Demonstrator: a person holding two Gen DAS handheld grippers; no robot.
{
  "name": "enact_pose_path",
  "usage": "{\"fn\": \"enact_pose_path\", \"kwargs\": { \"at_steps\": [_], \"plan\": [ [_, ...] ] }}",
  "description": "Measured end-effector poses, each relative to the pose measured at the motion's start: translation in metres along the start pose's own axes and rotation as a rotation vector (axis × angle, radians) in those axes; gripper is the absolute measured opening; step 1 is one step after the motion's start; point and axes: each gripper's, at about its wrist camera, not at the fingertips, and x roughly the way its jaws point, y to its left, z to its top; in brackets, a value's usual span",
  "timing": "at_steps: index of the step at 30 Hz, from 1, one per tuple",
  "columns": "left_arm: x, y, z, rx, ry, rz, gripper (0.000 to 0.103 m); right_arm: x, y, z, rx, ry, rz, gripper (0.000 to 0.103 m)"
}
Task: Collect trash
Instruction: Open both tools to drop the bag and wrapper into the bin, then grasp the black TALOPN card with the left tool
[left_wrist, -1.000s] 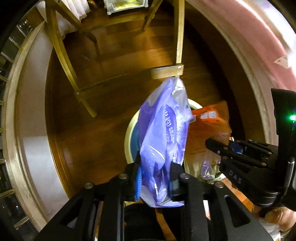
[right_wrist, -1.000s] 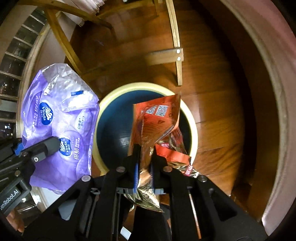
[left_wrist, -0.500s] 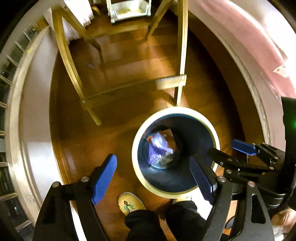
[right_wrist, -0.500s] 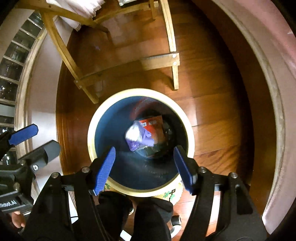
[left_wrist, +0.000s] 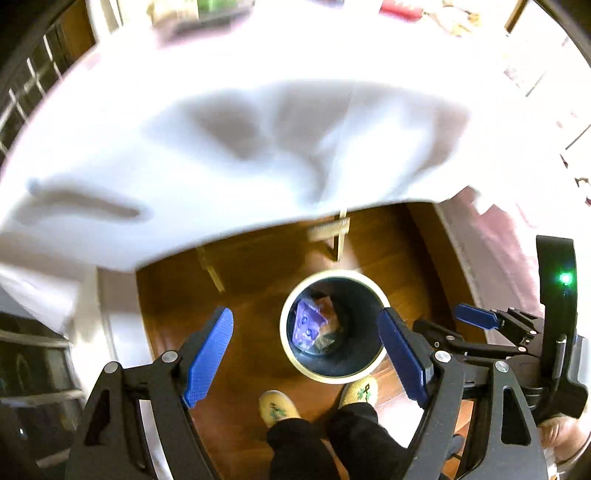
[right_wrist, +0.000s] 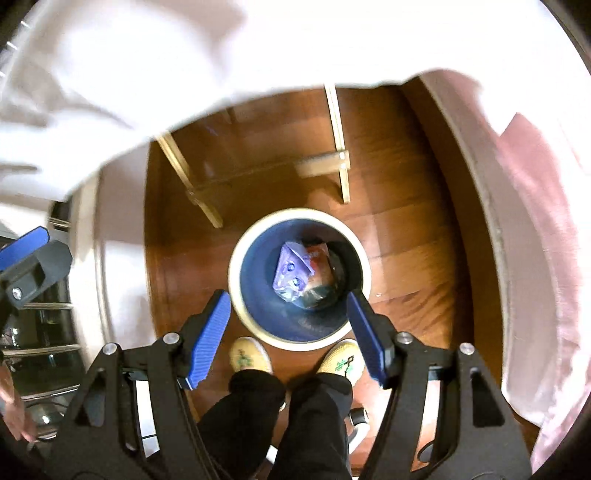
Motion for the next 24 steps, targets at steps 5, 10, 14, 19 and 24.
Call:
{"fn": "enact_pose_path", "kwargs": {
  "at_steps": [5, 10, 14, 19, 24],
  "plan": [
    [-0.079, 0.011, 0.020, 0.025, -0.065, 0.019, 0.082, -0.078, 0.029, 0.013, -0.009, -0.064, 0.007, 0.063],
    [-0.142, 0.029, 0.045, 0.022, -0.107, 0.053, 0.082, -0.153, 0.062, 0.030, -0.031, -0.158, 0.015, 0.063],
    [-0.179, 0.047, 0.061, 0.021, -0.124, 0.045, 0.082, -0.209, 0.089, 0.043, -0.072, -0.259, 0.011, 0.063],
    [-0.219, 0.074, 0.085, 0.005, -0.186, 0.041, 0.082, -0.263, 0.115, 0.059, -0.094, -0.369, 0.003, 0.063],
    [-0.241, 0.093, 0.111, -0.017, -0.233, 0.015, 0.082, -0.302, 0.137, 0.075, -0.097, -0.461, -0.005, 0.063]
  ]
}}
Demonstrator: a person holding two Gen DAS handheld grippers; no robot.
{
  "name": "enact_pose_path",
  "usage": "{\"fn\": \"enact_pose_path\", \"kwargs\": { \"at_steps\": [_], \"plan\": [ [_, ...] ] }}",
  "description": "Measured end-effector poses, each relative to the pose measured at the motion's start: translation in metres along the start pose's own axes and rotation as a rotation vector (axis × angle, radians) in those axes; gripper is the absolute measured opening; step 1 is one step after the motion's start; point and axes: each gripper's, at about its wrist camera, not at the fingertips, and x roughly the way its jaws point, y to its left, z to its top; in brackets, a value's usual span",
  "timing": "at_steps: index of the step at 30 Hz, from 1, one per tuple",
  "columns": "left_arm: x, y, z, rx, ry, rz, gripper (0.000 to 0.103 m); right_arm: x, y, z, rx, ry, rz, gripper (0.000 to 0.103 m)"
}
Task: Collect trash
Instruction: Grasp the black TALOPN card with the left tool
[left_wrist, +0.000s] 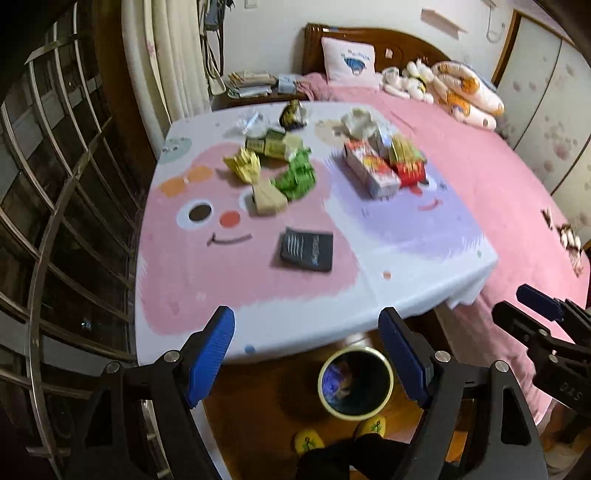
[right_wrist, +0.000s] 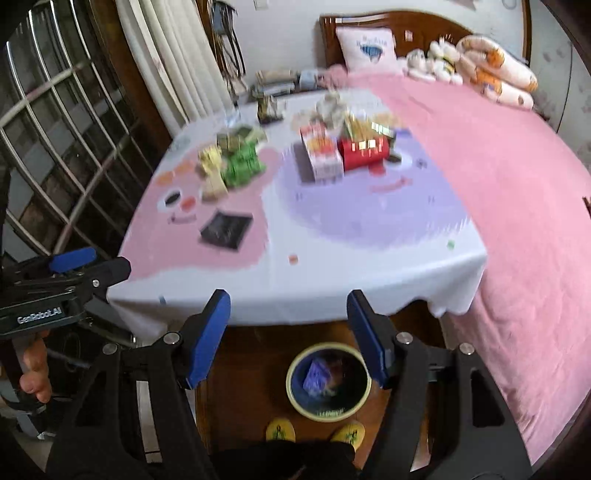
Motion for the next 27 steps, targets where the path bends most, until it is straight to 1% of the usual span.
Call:
{"fn": "enact_pose_path", "kwargs": {
  "at_steps": [3, 6, 11, 16, 20, 24, 27],
  "plan": [
    [-0.004, 0.008, 0.015, -0.005, -0.030, 0.004, 0.082, -0.009, 0.006, 0.012, -0.007, -0.029, -0.006, 0.063],
    [-0.005, 0.014, 0.026, -0.019, -0.050, 0.005, 0.082, -0.010, 0.010, 0.023, -0.016, -0.035, -0.012, 0.063],
    [-0.001, 0.016, 0.037, -0.019, -0.048, 0.008, 0.082, 0.004, 0.011, 0.035, -0.035, -0.042, -0.004, 0.063],
    [0.013, 0.016, 0.043, -0.036, -0.016, 0.025, 0.082, 0.024, 0.010, 0.044, -0.062, -0.030, 0.020, 0.063],
    [0.036, 0.015, 0.047, -0.054, 0.024, 0.040, 0.082, 0.047, 0.008, 0.057, -0.094, -0.006, 0.058, 0.063],
    [0.063, 0.012, 0.053, -0.099, 0.062, 0.056, 0.082, 0.074, 0.004, 0.069, -0.130, 0.023, 0.093, 0.063],
    [0.086, 0.010, 0.059, -0.154, 0.097, 0.071, 0.082, 0.099, -0.003, 0.082, -0.164, 0.054, 0.119, 0.063]
  ]
}}
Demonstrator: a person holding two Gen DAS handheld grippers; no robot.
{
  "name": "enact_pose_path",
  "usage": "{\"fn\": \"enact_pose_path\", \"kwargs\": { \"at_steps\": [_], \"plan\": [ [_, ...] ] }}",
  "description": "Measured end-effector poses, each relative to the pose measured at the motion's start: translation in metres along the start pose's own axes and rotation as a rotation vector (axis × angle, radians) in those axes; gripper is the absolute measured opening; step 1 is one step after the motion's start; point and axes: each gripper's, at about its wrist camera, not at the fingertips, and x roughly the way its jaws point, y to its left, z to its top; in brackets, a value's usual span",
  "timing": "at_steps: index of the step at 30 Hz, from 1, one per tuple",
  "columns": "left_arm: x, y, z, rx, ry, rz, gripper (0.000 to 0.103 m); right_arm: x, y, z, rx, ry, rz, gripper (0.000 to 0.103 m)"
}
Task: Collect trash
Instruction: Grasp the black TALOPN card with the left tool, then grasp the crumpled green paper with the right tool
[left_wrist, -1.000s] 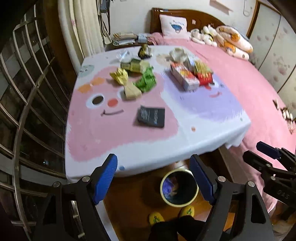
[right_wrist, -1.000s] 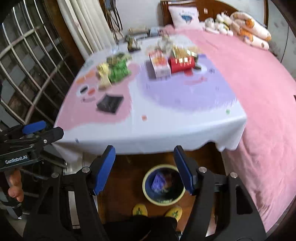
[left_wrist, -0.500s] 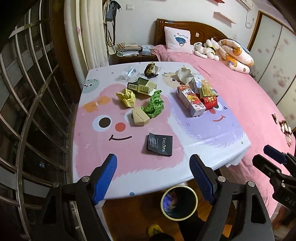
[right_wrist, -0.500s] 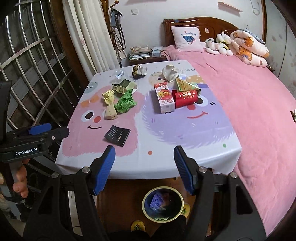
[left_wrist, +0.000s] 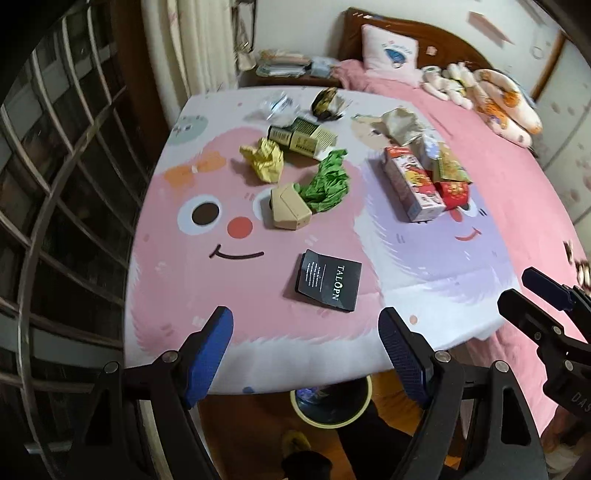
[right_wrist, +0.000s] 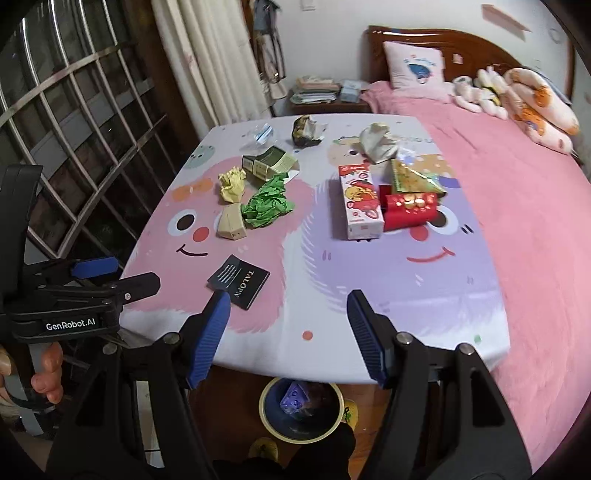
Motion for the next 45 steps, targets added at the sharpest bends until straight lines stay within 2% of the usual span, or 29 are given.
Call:
{"fn": "enact_pose_path", "kwargs": {
  "at_steps": [4, 11, 15, 18, 24, 30, 35, 39, 45],
  "plan": [
    [0.035, -0.010, 0.011, -0.089, 0.057, 0.013, 0.082, 0.034, -0.021, 0.018, -0.057, 0.045, 0.047, 0.063],
    [0.104, -0.027, 0.031, -0.306, 0.153, 0.051, 0.082, 0.085, -0.051, 0.055, -0.169, 0.078, 0.105, 0.063],
    [0.137, -0.030, 0.038, -0.427, 0.186, 0.102, 0.082, 0.113, -0.063, 0.077, -0.209, 0.086, 0.139, 0.063],
    [0.155, -0.030, 0.043, -0.504, 0.197, 0.167, 0.082, 0.129, -0.069, 0.092, -0.226, 0.086, 0.164, 0.063],
    [0.179, -0.023, 0.043, -0.683, 0.233, 0.253, 0.078, 0.149, -0.068, 0.111, -0.248, 0.098, 0.211, 0.063],
    [0.189, -0.025, 0.040, -0.744, 0.258, 0.278, 0.077, 0.160, -0.061, 0.117, -0.282, 0.109, 0.250, 0.063],
    [0.192, -0.029, 0.035, -0.747, 0.265, 0.262, 0.075, 0.170, -0.047, 0.122, -0.314, 0.120, 0.285, 0.063],
    [0.193, -0.033, 0.031, -0.732, 0.273, 0.256, 0.067, 0.180, -0.036, 0.130, -0.325, 0.126, 0.307, 0.063],
    [0.189, -0.031, 0.021, -0.748, 0.239, 0.205, 0.063, 0.212, -0.019, 0.142, -0.301, 0.188, 0.337, 0.063]
  ]
}}
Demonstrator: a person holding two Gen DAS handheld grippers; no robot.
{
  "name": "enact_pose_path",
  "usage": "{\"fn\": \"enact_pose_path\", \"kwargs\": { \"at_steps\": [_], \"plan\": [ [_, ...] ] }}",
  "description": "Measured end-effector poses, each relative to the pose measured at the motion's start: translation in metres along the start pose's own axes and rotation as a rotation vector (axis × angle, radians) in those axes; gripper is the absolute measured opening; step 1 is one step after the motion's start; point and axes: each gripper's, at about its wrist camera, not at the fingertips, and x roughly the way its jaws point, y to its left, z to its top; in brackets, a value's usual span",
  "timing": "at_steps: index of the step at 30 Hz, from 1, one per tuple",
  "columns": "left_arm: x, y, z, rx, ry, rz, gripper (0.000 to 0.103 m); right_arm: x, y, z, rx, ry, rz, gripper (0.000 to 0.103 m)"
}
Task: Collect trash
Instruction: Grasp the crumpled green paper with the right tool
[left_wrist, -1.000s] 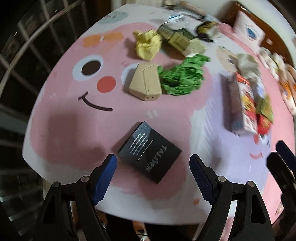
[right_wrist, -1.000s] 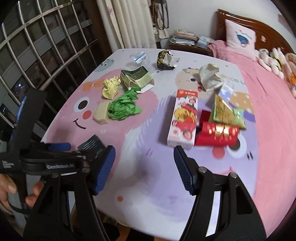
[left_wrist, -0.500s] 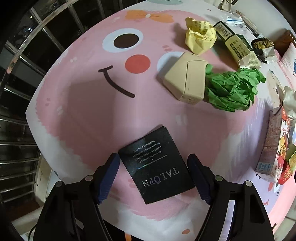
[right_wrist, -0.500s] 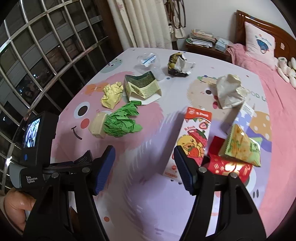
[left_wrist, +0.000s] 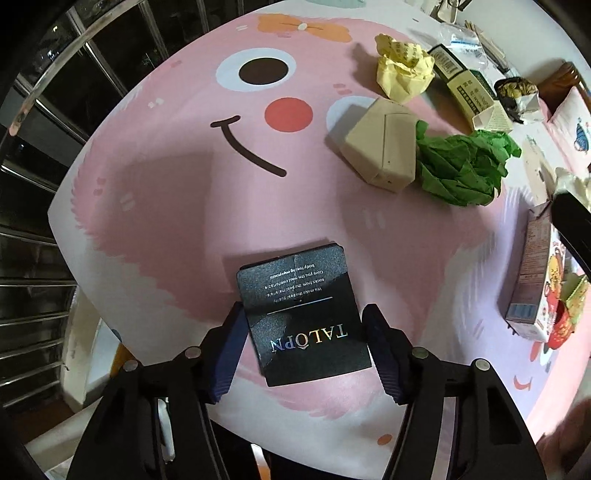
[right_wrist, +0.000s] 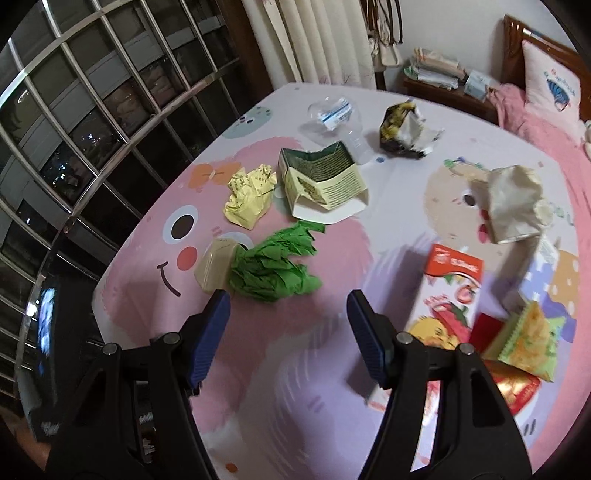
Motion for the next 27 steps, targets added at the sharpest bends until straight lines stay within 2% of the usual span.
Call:
{"fn": "enact_pose_path", "kwargs": {
  "at_steps": [5, 14, 17, 18, 19, 20, 24, 27],
  "plan": [
    [-0.001, 0.009, -0.004, 0.000, -0.016, -0.031, 0.061, 0.030, 0.002, 0.012, 0.024, 0.034, 0.029, 0.063],
    [-0.007, 0.025, -0.006, 0.006, -0.055, -0.015, 0.061, 0.089, -0.001, 0.016, 0.072, 0.124, 0.028, 0.063],
    [-0.012, 0.020, -0.009, 0.029, -0.079, -0.007, 0.061, 0.091, -0.002, 0.014, 0.085, 0.105, 0.045, 0.060],
    [-0.015, 0.023, -0.008, 0.036, -0.085, -0.008, 0.061, 0.091, -0.001, 0.012, 0.084, 0.101, 0.067, 0.056],
    [-0.017, 0.025, -0.004, 0.042, -0.091, -0.009, 0.061, 0.089, 0.001, 0.010, 0.085, 0.100, 0.087, 0.045],
    [-0.022, 0.027, 0.001, 0.050, -0.097, -0.011, 0.061, 0.088, 0.002, 0.009, 0.080, 0.096, 0.082, 0.043],
    [-0.038, 0.040, 0.004, 0.093, -0.120, -0.019, 0.061, 0.073, 0.013, 0.000, 0.043, 0.076, 0.061, 0.040],
    [-0.060, 0.049, 0.021, 0.143, -0.138, -0.032, 0.061, 0.049, 0.018, -0.010, 0.051, 0.054, 0.052, 0.040]
  ]
}}
